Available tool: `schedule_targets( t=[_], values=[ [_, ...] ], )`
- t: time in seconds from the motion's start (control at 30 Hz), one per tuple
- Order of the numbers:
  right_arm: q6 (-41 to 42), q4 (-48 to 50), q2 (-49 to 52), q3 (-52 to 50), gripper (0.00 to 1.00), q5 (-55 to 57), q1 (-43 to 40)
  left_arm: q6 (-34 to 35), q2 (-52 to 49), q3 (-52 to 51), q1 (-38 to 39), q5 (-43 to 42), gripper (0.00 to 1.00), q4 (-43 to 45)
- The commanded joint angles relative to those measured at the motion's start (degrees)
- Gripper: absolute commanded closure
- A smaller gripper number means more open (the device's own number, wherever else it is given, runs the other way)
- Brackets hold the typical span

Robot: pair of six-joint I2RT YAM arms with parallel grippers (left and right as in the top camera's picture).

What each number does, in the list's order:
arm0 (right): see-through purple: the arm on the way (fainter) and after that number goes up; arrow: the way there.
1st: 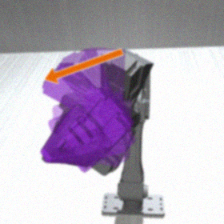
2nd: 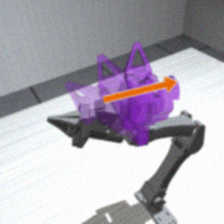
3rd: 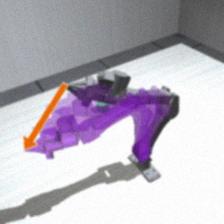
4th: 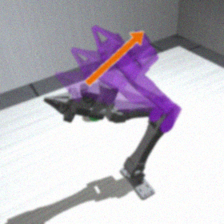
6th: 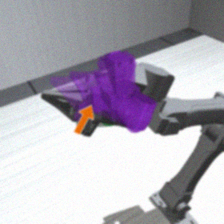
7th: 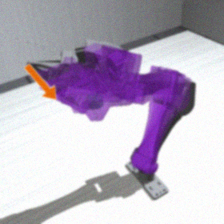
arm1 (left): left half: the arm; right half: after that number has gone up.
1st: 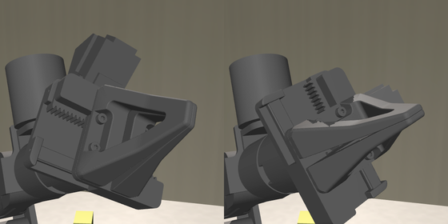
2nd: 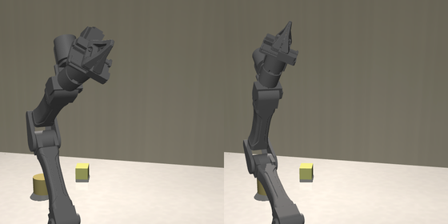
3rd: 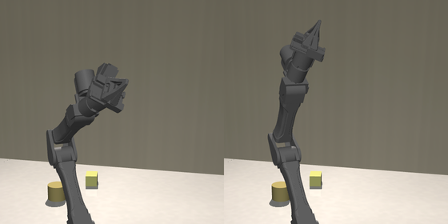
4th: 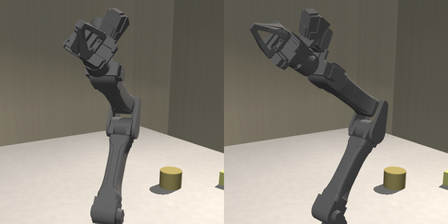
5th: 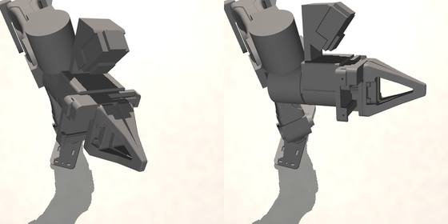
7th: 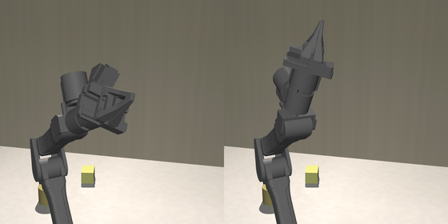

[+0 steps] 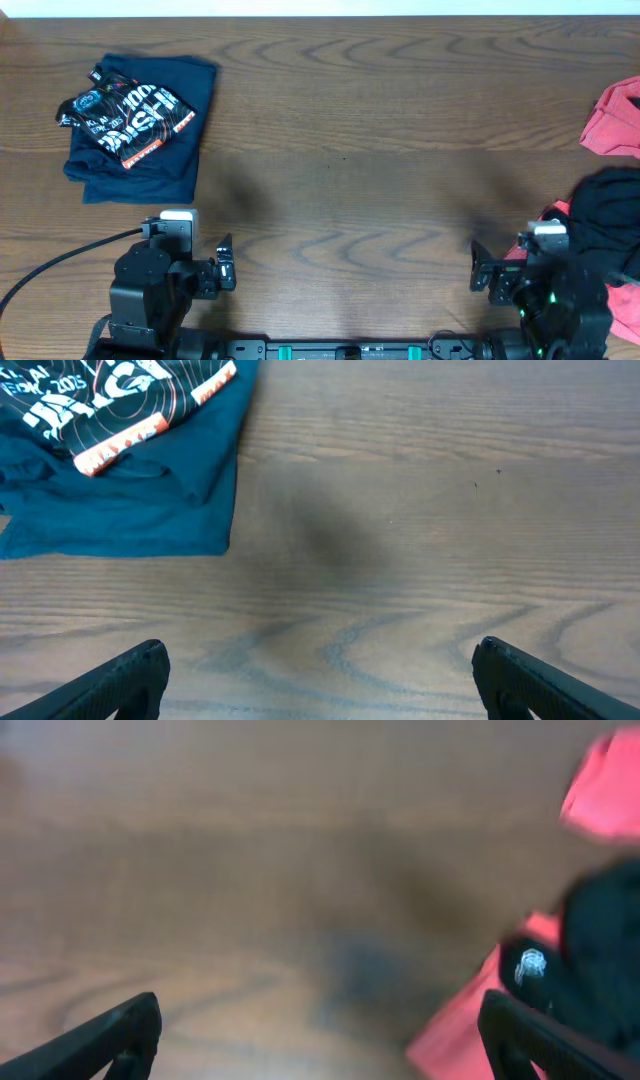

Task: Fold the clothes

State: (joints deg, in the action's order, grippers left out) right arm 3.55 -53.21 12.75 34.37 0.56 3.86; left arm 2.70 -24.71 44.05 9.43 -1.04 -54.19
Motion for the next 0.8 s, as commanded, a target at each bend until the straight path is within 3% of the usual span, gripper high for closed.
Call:
schedule_targets(
  t=[0.0, 0.17, 0.6, 0.77],
  values=[
    [-3.3, 4.8, -5.6, -4.9, 0.01, 0.5, -1.6, -1.0, 0.1, -0.1, -0.1, 0.6, 0.02, -0.2],
    [-3.3, 19.1, -12.4, -14.2, 0.01, -0.5, -1.7, -1.0, 0.1, -0.1, -0.1, 0.6, 0.02, -0.2],
    [-4.1, 55.4, -12.5, -33.8, 0.01, -0.8, -1.7, -1.0, 0.1, -0.1, -0.1, 0.6, 0.02, -0.2],
    [-7.8, 54.3, -12.5, -34.1, 0.01, -1.0, -1.7, -1.0, 0.1, -0.1, -0.1, 0.6, 0.02, -0.2]
  ],
)
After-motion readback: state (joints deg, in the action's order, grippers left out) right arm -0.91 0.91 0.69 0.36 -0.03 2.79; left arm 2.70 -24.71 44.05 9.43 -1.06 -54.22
